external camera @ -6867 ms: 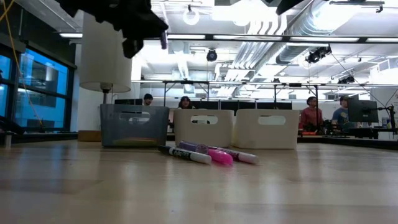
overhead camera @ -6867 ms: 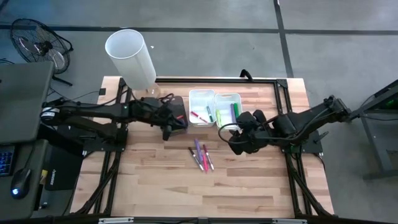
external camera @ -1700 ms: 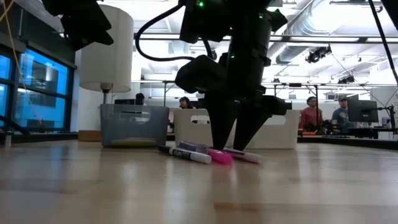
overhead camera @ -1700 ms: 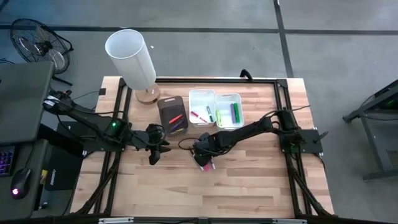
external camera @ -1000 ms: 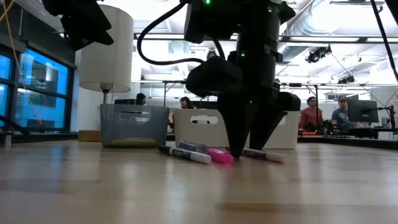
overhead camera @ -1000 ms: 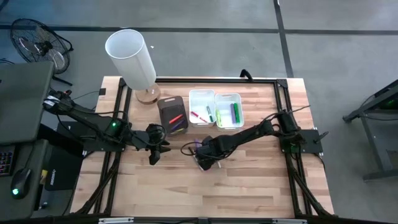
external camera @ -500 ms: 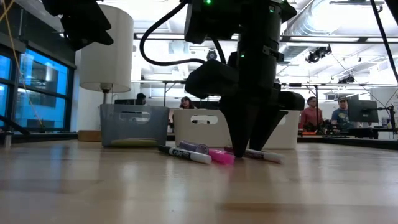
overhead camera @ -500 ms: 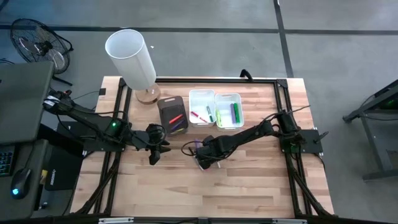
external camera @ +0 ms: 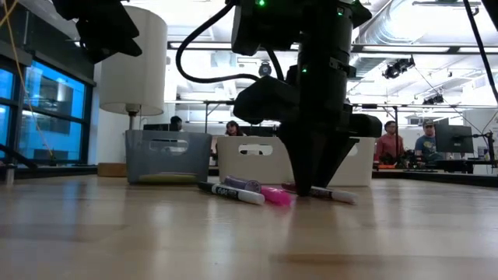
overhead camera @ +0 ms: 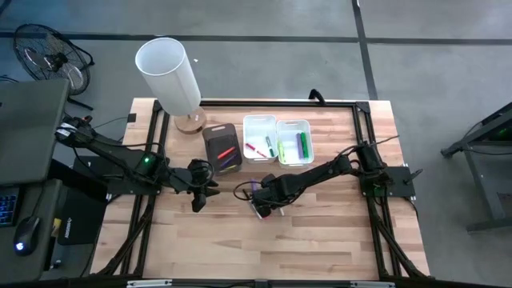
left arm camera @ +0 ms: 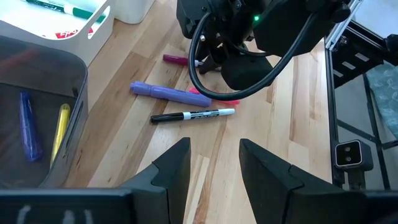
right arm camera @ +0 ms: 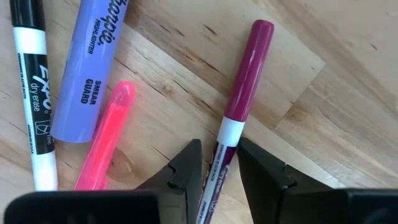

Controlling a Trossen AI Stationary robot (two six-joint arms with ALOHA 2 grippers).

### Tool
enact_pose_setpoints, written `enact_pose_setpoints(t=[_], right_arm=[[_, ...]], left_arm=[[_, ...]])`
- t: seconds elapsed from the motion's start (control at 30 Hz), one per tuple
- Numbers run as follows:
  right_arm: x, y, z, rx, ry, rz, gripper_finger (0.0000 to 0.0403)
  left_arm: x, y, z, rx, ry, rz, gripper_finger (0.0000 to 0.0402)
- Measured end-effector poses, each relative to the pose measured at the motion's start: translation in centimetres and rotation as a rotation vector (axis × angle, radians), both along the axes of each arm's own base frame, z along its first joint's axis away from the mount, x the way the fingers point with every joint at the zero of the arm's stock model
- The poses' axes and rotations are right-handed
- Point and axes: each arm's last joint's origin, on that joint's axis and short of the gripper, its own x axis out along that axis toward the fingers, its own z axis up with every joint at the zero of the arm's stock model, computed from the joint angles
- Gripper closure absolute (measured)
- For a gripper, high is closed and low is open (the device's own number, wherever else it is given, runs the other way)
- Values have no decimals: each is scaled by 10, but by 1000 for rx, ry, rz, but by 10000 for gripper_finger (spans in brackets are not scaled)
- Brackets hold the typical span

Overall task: Pick & Place Markers
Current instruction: Put the dark pink marker pen into the left white bin

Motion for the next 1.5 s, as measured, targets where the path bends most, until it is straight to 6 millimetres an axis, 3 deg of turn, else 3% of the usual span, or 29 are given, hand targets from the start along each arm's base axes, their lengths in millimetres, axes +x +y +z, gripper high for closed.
enact_pose_setpoints(t=[0.4, 0.63, 0.93, 1.33, 1.5], right_arm=[[-2, -1, 2, -6, 16, 3, 348], [-6, -2, 20, -33, -24, 5, 378], [-12, -1, 35, -5, -25, 18, 365], [-14, 11, 40, 18, -42, 41, 364], [-15, 12, 53, 25, -97, 43, 371]], left_arm=[[0, 0, 0, 0, 0, 0, 266], [0, 0, 0, 0, 0, 0, 266], [0, 0, 0, 3, -2, -2, 266], [0, 0, 0, 3, -3, -1, 266], [0, 0, 0, 4, 0, -1, 266]])
